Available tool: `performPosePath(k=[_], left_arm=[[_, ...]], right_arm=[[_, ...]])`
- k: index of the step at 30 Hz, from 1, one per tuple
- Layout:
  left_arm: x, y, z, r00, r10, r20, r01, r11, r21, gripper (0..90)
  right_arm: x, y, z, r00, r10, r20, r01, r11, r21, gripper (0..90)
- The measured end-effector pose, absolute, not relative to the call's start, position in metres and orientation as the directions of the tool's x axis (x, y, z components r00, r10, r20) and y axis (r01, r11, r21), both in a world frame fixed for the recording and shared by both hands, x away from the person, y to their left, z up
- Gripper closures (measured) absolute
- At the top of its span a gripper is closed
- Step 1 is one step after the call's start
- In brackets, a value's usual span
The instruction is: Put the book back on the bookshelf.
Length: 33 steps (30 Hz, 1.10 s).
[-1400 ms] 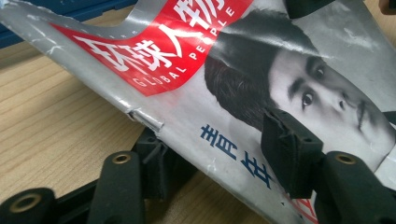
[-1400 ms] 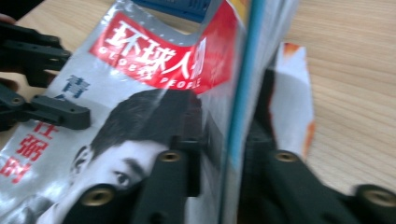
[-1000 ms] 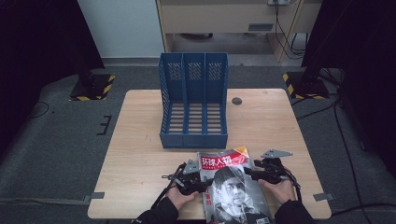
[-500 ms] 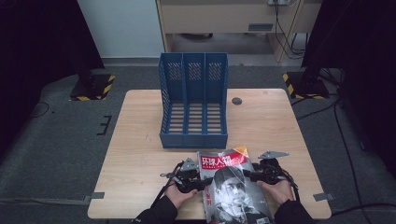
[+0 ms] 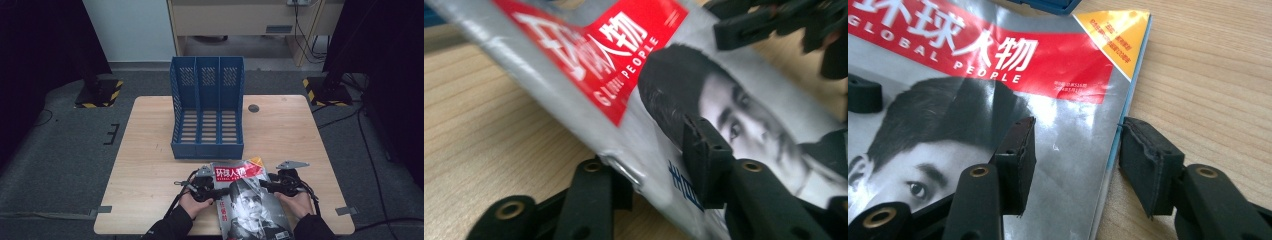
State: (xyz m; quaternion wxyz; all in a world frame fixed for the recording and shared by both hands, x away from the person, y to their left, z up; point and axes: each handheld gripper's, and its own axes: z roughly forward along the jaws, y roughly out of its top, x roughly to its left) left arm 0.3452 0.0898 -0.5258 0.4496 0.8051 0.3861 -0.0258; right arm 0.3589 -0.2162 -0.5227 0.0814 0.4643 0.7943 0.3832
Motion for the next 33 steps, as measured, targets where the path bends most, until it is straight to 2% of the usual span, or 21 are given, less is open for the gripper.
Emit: performPosePath(k=[5,12,22,26,29,33], left_arm=[[0.344,0.090,-0.520,0.710,0.601,-0.367,0.626,-0.301,0.719,69.0],[0.346,0.090,-0.510,0.717,0.584,-0.380,0.617,-0.279,0.735,71.8],[0.353,0.083,-0.507,0.709,0.563,-0.425,0.648,-0.283,0.707,67.0],[0.356,0.078,-0.507,0.712,0.583,-0.392,0.644,-0.319,0.695,66.0],[0.356,0.076,-0.510,0.704,0.610,-0.363,0.649,-0.344,0.679,70.2],[0.356,0.079,-0.507,0.696,0.596,-0.400,0.659,-0.309,0.686,73.7]], right_arm=[[0.360,-0.216,-0.521,-0.559,0.793,0.242,0.669,0.259,0.697,50.0],[0.361,-0.215,-0.520,-0.567,0.786,0.248,0.657,0.250,0.711,50.1],[0.361,-0.215,-0.519,-0.569,0.783,0.252,0.655,0.246,0.714,50.1],[0.361,-0.215,-0.520,-0.571,0.783,0.248,0.654,0.252,0.713,50.1],[0.361,-0.215,-0.521,-0.580,0.779,0.238,0.647,0.263,0.716,50.0],[0.361,-0.214,-0.522,-0.561,0.791,0.244,0.670,0.260,0.695,47.2]])
